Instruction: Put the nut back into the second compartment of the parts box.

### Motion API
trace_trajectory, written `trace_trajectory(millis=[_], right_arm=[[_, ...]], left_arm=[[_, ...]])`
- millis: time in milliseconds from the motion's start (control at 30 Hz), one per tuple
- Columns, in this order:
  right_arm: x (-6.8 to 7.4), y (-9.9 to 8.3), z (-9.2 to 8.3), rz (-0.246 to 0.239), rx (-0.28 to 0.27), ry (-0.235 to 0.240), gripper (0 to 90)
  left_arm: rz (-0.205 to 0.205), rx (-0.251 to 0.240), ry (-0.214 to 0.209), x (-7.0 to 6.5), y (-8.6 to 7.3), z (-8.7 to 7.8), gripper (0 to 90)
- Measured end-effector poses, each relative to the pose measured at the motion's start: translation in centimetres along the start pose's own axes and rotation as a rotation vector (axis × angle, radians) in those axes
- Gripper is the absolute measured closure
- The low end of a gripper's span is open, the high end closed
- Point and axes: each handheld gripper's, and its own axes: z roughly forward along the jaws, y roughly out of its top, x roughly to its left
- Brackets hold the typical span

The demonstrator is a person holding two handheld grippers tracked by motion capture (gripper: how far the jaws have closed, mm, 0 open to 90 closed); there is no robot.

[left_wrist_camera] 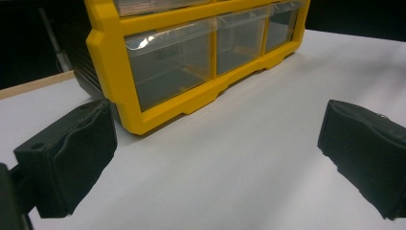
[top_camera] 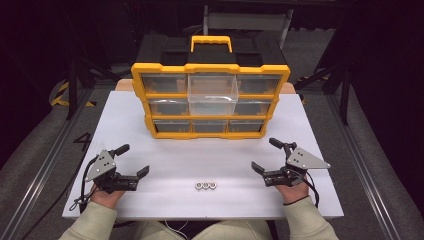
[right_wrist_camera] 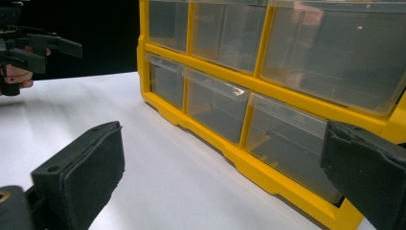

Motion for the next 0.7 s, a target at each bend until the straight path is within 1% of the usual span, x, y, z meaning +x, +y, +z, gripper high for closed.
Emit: trace_trajectory(millis=[100, 167, 233, 333, 367, 400, 433, 567, 700], right_arm=[[0.1, 0.0, 0.1, -0.001, 0.008, -0.004, 1.8], [0.1, 0.1, 0.1, -0.001, 0.008, 0.001, 1.8], [0.2, 0.2, 0.2, -0.001, 0.013, 0.003, 1.8], [0.5, 0.7, 0.7, -0.004, 0.021, 0.023, 1.8], [0.5, 0.7, 0.7, -0.004, 0.021, 0.023, 1.8], [0.6, 0.9, 1.0, -0.005, 0.022, 0.037, 1.8], [0.6, 0.9, 1.0, -0.005, 0.022, 0.037, 1.8], [1.1, 1.7, 1.7, -0.007, 0.022, 0.066, 1.8], [1.7, 2.3, 2.9, -0.005, 0.031, 0.101, 1.8]], left_arm=[[-0.035, -0.003, -0.004, 0.2, -0.1, -0.1, 0.5], [-0.041, 0.005, -0.005, 0.3, 0.0, -0.2, 0.4], [-0.041, 0.005, -0.005, 0.3, 0.0, -0.2, 0.4], [-0.038, 0.004, -0.003, 0.2, 0.0, -0.2, 0.4], [-0.037, 0.001, -0.001, 0.2, 0.0, -0.2, 0.4], [-0.038, -0.004, 0.001, 0.1, 0.0, -0.2, 0.4], [-0.038, -0.004, 0.002, 0.1, 0.0, -0.2, 0.4], [-0.033, -0.002, 0.002, 0.1, 0.1, -0.3, 0.4], [-0.028, 0.002, -0.001, 0.0, 0.1, -0.3, 0.4]])
